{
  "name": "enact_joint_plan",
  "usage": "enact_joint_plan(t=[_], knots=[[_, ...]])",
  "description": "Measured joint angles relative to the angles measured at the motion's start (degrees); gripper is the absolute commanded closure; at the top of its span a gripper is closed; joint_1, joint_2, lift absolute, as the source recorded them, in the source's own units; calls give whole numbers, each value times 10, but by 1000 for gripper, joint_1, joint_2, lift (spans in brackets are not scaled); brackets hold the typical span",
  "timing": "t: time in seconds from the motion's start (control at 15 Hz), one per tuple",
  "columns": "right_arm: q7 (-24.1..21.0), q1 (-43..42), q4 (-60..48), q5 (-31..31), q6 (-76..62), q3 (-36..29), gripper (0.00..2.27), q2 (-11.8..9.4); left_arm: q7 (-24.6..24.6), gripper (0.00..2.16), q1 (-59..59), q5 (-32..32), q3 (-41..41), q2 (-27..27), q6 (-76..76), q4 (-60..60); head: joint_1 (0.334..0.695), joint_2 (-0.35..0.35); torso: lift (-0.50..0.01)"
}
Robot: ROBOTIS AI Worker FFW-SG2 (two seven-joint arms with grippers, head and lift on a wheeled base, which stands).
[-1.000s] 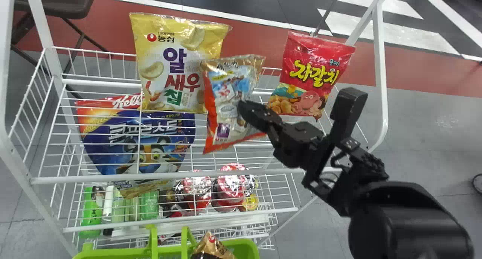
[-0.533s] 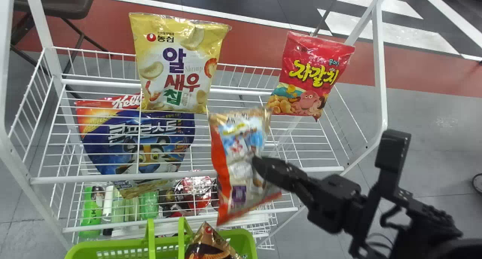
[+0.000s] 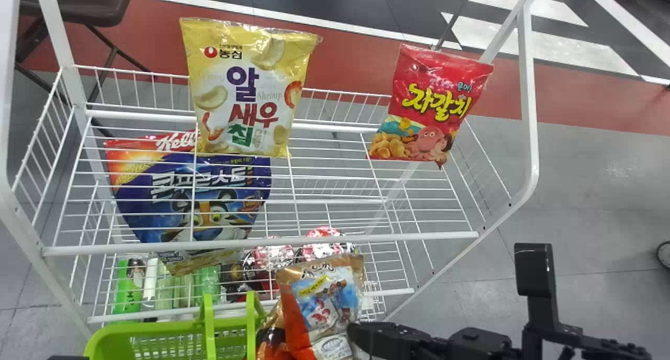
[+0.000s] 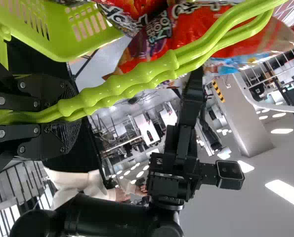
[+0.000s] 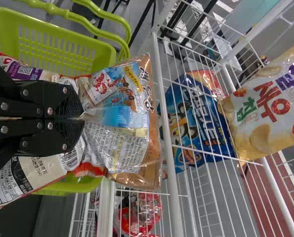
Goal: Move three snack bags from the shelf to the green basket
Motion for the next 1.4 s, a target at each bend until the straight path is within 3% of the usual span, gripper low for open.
enact_joint_plan(t=[0.47, 0.93, 1.0, 1.07, 1.2, 1.4], knots=[[-3, 13, 77, 17, 1, 140, 2192, -32, 8, 1517, -8, 0, -9, -1, -1, -1, 695, -350, -48], [-4, -15, 191, 4, 0, 196, 2175, -34, 5, 1517, -7, 0, -14, 3, 1, -3, 695, -350, -48], [2, -20, 211, -3, 0, 202, 2054, -34, 4, 1517, -7, 0, -14, 4, 1, -3, 695, -350, -48], [11, -25, 233, -12, -7, 209, 1740, -33, 4, 1517, -7, 0, -16, 5, 1, -3, 695, -350, -48], [21, -26, 256, -20, -53, 219, 6, -33, 4, 1517, -5, -1, -17, 5, 0, -4, 695, -350, -48], [-6, 13, 236, -4, -196, 218, 33, -32, 3, 1517, 1, -1, -17, 5, -1, -5, 695, -350, -48]])
